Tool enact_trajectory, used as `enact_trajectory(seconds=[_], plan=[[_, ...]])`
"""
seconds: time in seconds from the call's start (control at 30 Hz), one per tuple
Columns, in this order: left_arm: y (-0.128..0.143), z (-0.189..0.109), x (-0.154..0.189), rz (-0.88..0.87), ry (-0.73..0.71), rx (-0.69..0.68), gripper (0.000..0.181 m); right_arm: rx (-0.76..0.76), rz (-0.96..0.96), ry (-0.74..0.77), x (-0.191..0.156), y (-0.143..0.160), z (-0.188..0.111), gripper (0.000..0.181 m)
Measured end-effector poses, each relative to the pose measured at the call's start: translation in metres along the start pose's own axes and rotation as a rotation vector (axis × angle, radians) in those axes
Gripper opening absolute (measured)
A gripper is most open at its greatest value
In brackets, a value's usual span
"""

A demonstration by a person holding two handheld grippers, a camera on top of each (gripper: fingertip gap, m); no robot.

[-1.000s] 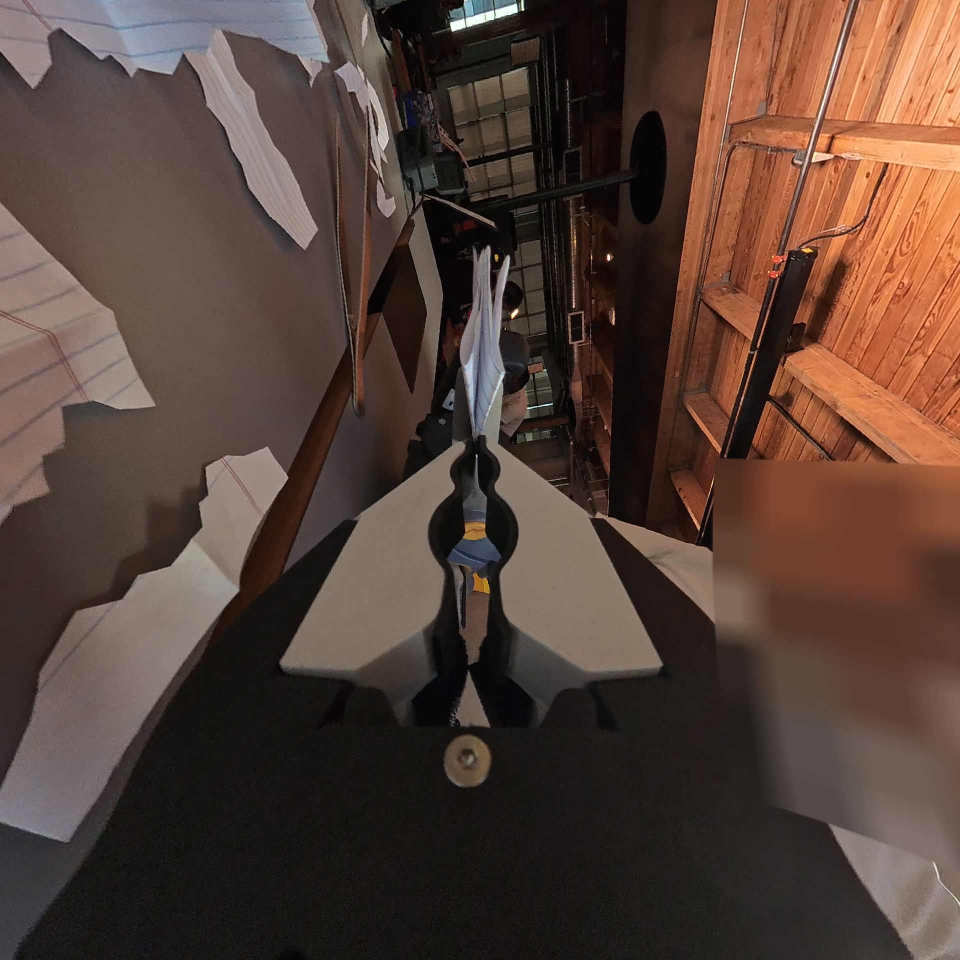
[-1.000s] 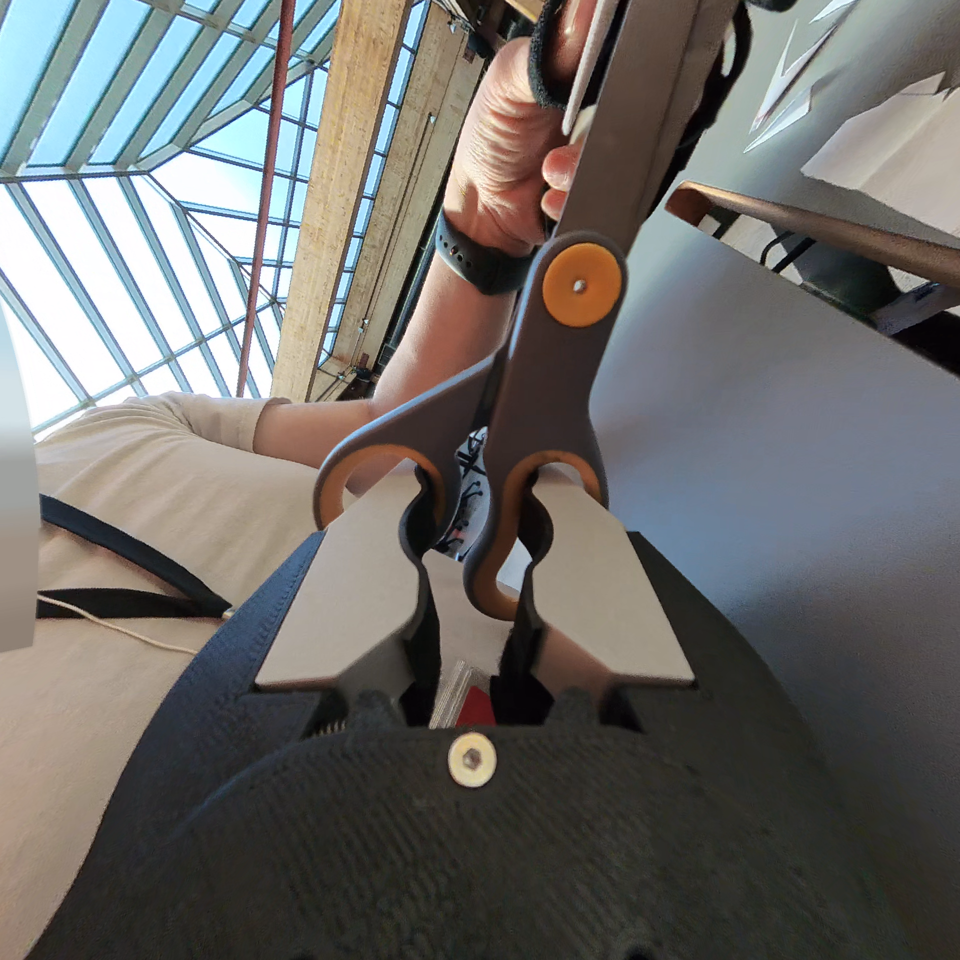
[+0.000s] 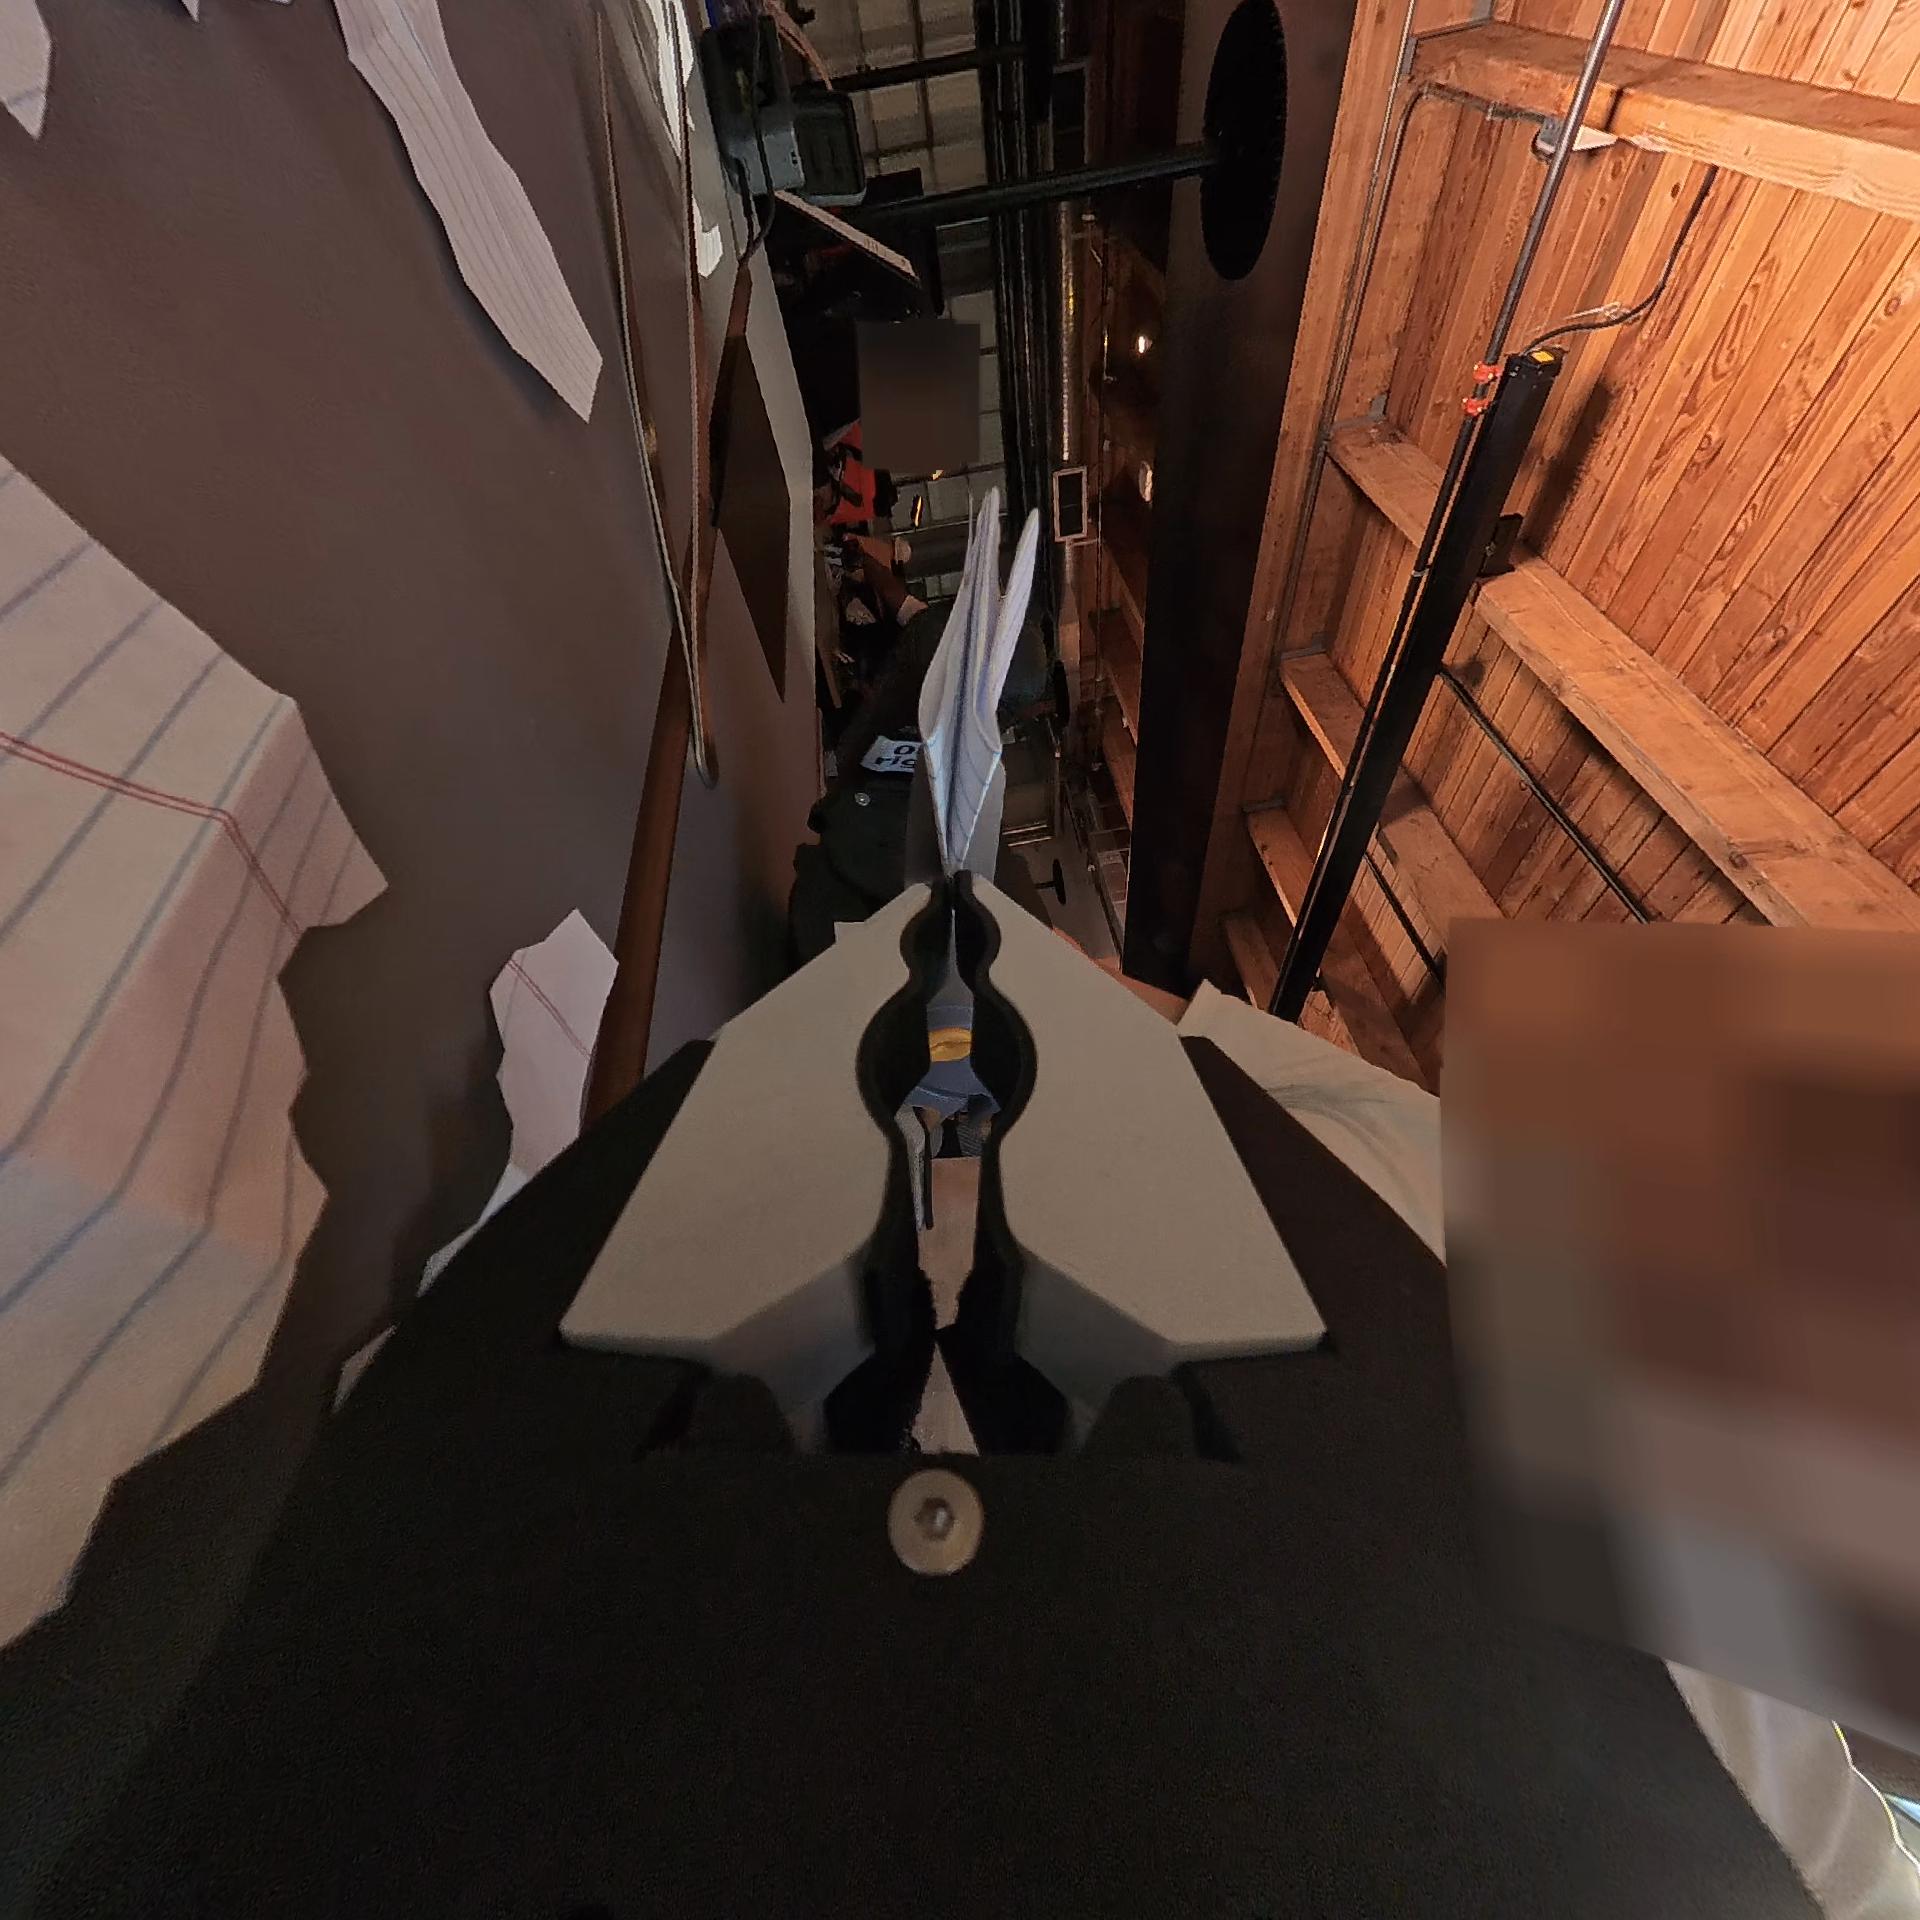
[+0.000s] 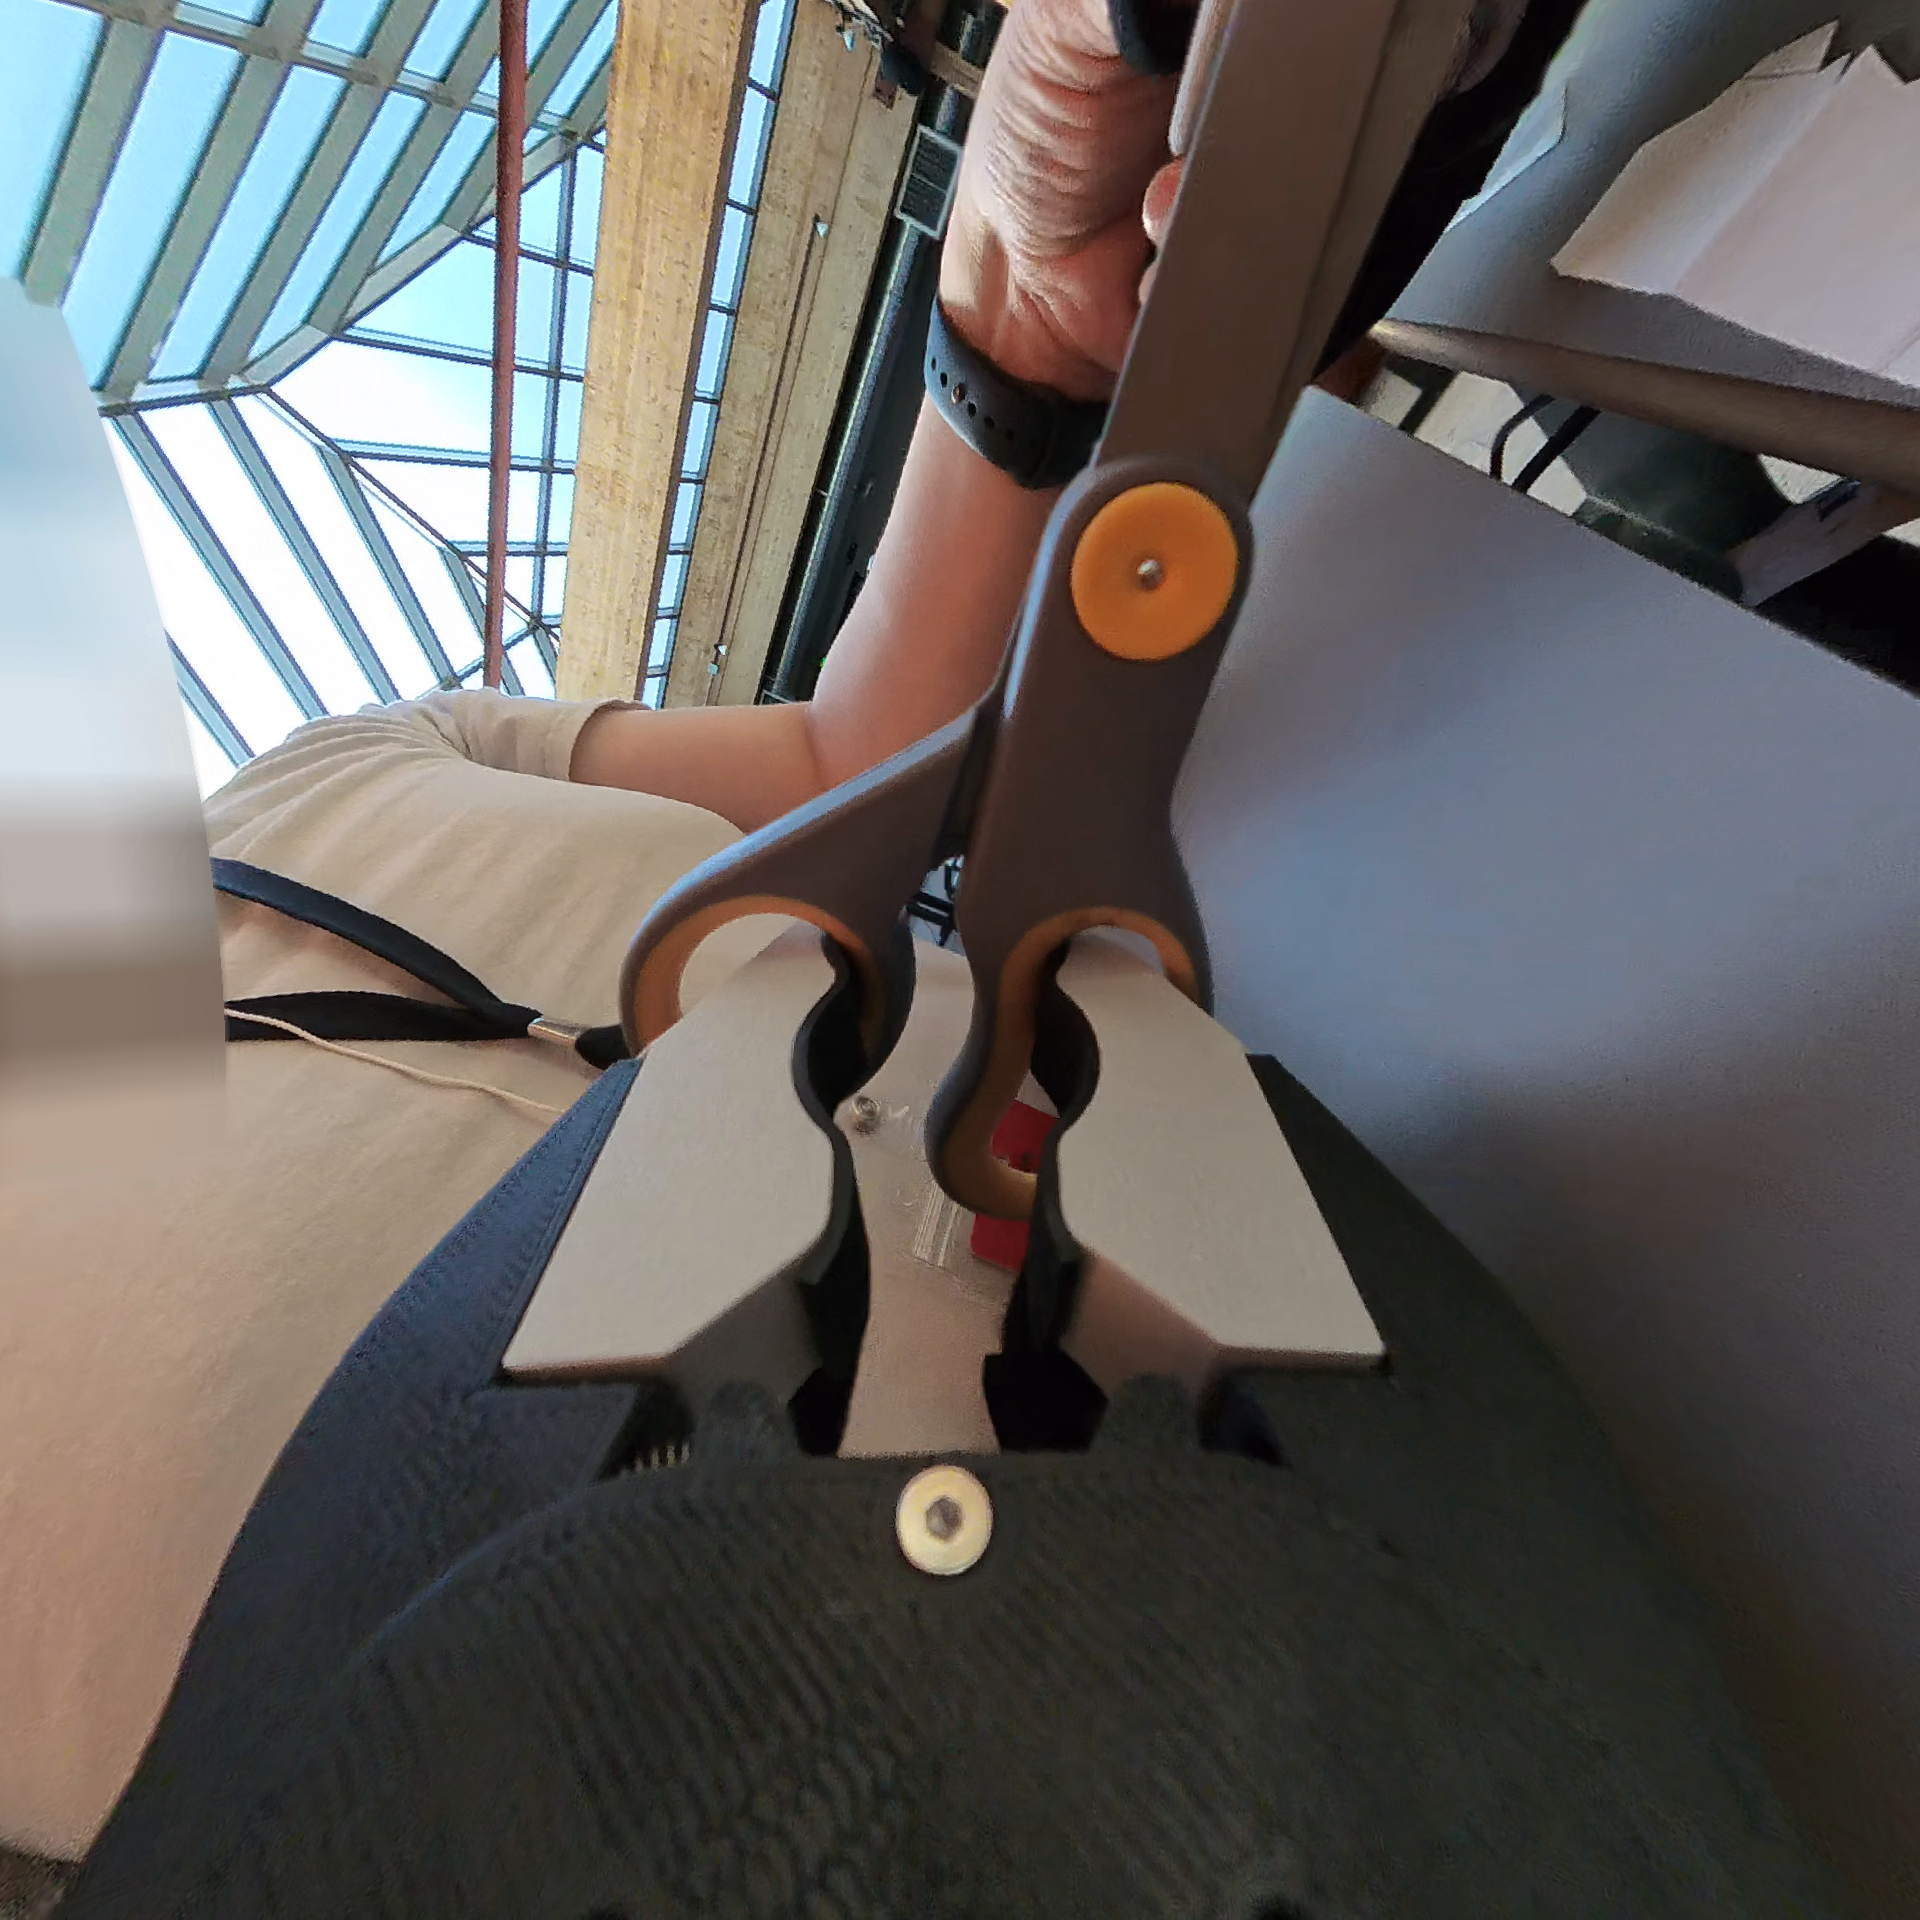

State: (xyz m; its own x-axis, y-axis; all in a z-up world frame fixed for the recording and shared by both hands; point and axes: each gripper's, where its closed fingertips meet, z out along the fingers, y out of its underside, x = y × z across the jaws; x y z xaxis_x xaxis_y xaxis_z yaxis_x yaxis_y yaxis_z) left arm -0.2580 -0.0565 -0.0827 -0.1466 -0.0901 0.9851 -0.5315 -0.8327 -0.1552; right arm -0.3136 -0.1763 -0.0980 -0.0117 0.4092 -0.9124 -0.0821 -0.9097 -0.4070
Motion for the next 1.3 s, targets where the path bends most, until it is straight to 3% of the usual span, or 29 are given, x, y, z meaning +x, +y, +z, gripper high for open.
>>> enact_trajectory(seconds=[0.13,0.6,0.77,1.3], plan=[[0.003,0.001,0.007,0.018,0.02,-0.014,0.0,0.002,-0.041,0.007,-0.002,0.0,0.001,0.034],[0.002,-0.001,0.001,0.151,-0.156,-0.06,0.0,0.069,-0.001,-0.033,-0.004,-0.01,-0.006,0.039],[0.001,0.002,0.002,0.154,-0.148,-0.055,0.0,0.054,-0.031,0.011,0.0,-0.008,-0.004,0.029],[0.001,0.009,0.0,0.104,-0.095,-0.082,0.0,0.024,-0.054,0.054,0.005,-0.003,-0.001,0.027]])
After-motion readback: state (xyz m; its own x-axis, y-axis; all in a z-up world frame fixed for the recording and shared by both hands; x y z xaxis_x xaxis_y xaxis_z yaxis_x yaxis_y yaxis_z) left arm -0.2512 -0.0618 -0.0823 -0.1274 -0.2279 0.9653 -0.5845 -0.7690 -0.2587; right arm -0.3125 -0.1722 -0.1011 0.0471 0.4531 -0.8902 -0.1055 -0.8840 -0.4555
